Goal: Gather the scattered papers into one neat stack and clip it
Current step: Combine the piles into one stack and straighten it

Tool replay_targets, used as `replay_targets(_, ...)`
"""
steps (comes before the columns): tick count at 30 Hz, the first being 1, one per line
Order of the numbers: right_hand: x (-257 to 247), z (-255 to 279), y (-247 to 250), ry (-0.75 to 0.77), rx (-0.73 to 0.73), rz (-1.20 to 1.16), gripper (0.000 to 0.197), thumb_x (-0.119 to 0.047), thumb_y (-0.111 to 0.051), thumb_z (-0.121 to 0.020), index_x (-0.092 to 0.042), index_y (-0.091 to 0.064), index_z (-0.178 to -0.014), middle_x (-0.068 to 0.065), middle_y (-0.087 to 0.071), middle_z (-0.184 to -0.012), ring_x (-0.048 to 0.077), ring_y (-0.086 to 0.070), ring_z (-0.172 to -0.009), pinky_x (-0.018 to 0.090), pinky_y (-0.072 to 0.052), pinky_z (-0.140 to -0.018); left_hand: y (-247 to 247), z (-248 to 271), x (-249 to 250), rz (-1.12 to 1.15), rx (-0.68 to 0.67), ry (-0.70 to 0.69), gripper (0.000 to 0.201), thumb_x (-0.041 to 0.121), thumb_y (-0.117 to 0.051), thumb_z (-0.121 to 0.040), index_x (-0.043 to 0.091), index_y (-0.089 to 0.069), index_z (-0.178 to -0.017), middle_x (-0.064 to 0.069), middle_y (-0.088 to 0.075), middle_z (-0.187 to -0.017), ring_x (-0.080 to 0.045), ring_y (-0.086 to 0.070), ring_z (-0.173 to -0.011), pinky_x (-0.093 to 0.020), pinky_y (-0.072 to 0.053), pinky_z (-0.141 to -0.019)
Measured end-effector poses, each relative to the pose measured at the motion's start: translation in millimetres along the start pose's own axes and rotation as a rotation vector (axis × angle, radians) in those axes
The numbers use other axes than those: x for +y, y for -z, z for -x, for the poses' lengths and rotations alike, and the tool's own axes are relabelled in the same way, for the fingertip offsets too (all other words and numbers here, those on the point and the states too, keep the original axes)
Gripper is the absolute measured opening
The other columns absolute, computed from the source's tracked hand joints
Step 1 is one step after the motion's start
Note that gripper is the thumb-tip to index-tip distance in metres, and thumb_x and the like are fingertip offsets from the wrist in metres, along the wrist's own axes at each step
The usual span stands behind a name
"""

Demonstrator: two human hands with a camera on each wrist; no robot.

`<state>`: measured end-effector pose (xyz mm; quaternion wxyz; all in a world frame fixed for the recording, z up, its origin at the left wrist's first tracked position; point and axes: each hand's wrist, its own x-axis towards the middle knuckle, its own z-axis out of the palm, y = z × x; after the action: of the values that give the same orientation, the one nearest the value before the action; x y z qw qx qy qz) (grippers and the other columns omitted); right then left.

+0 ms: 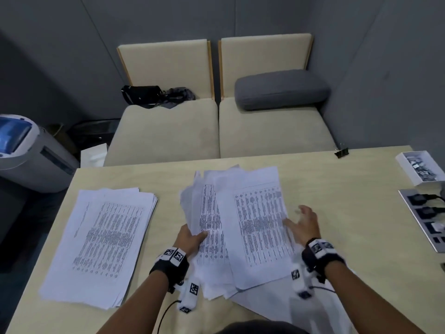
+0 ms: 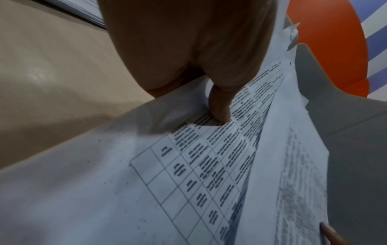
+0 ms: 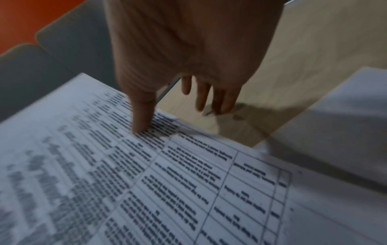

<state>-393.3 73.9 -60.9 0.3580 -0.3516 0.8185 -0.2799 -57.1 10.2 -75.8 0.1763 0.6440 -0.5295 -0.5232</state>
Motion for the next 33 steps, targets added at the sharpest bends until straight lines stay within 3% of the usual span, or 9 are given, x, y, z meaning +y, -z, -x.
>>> replay_targets(3,7,-12,13,-0.183,-0.123,-0.279,0.102,-0.038,-0.086,-0.067,-0.02,-0.027,-0.148,0.009,-0.036,-0.15,0.03,-0.038,-0.136,0.048,-0.035,-0.112,0,4,11,0.078,-0.058,-0.031,0.015,0.019,-0.07,-0.086,0.011,-0.061,-0.095,-0.001,-0.064,-0.071,-0.021,-0.062,-0.066,-0.034,-0.055,-0.062)
replay_targets(6,2,-6,4,-0.176,-0.262,-0.33,0.107,-0.051,-0.092,-0.05,-0.017,-0.045,-0.139,0.005,-0.05,-0.142,0.026,-0.052,-0.127,0.05,-0.042,-0.106,-9,9,27,0.246,-0.138,-0.022,0.016,0.015,-0.07,-0.087,0.008,-0.066,-0.101,0.002,-0.072,-0.076,-0.025,-0.07,-0.076,-0.032,-0.056,-0.064)
replay_targets(10,-18,11,-23,-0.103,-0.33,-0.427,0.046,-0.023,-0.086,-0.069,-0.014,-0.066,-0.109,0.004,-0.069,-0.115,0.019,-0.066,-0.1,0.039,-0.047,-0.099,-28,10,40,0.409,-0.252,0.024,0.059,0.041,-0.083,-0.067,0.012,-0.066,-0.115,-0.006,-0.074,-0.107,-0.025,-0.07,-0.102,-0.038,-0.054,-0.086)
replay_targets(14,-38,20,-30,-0.061,-0.322,-0.41,0.087,-0.053,-0.093,-0.034,-0.012,-0.067,-0.107,0.002,-0.072,-0.11,0.023,-0.066,-0.106,0.046,-0.047,-0.102,-29,11,56,0.237,-0.144,-0.129,0.05,0.034,-0.082,-0.073,0.01,-0.065,-0.114,-0.006,-0.072,-0.106,-0.026,-0.069,-0.1,-0.03,-0.059,-0.078)
replay_targets(17,-72,25,-6,0.049,-0.237,-0.416,0.054,-0.025,-0.089,-0.064,-0.011,-0.059,-0.106,0.002,-0.066,-0.109,0.023,-0.061,-0.106,0.038,-0.051,-0.091,-15,21,93,0.338,-0.015,-0.238,0.032,0.01,-0.078,-0.077,0.002,-0.066,-0.106,-0.003,-0.073,-0.089,-0.025,-0.07,-0.085,-0.016,-0.055,-0.059)
replay_targets(19,-100,33,17,0.154,-0.186,-0.407,0.049,-0.023,-0.085,-0.071,-0.013,-0.05,-0.104,-0.003,-0.057,-0.099,0.015,-0.057,-0.093,0.025,-0.045,-0.072,0,30,124,0.464,0.008,-0.306,0.026,-0.007,-0.072,-0.078,0.002,-0.067,-0.101,0.004,-0.075,-0.08,-0.015,-0.072,-0.075,-0.019,-0.055,-0.062)
replay_targets(25,-148,53,51,0.498,-0.254,-0.527,0.051,-0.005,-0.084,-0.069,-0.03,-0.062,-0.108,-0.016,-0.073,-0.103,0.0,-0.066,-0.102,0.013,-0.051,-0.084,27,44,161,0.542,-0.054,-0.552,0.044,-0.003,-0.078,-0.07,0.027,-0.072,-0.102,-0.005,-0.074,-0.107,-0.025,-0.069,-0.102,-0.039,-0.057,-0.087)
replay_targets(28,-154,53,49,0.538,-0.235,-0.535,0.058,-0.009,-0.09,-0.061,-0.019,-0.066,-0.112,-0.004,-0.074,-0.106,0.009,-0.068,-0.102,0.025,-0.052,-0.088,28,52,159,0.496,-0.058,-0.535,0.043,0.013,-0.085,-0.062,0.022,-0.071,-0.102,-0.003,-0.075,-0.101,-0.024,-0.069,-0.097,-0.036,-0.058,-0.083)
replay_targets(33,-154,48,41,0.535,-0.178,-0.586,0.039,-0.01,-0.09,-0.059,-0.02,-0.072,-0.092,-0.01,-0.071,-0.094,0.008,-0.066,-0.09,0.021,-0.054,-0.079,33,53,161,0.471,-0.076,-0.548,0.042,0.009,-0.083,-0.067,0.01,-0.071,-0.107,-0.006,-0.074,-0.1,-0.017,-0.069,-0.092,-0.026,-0.054,-0.077)
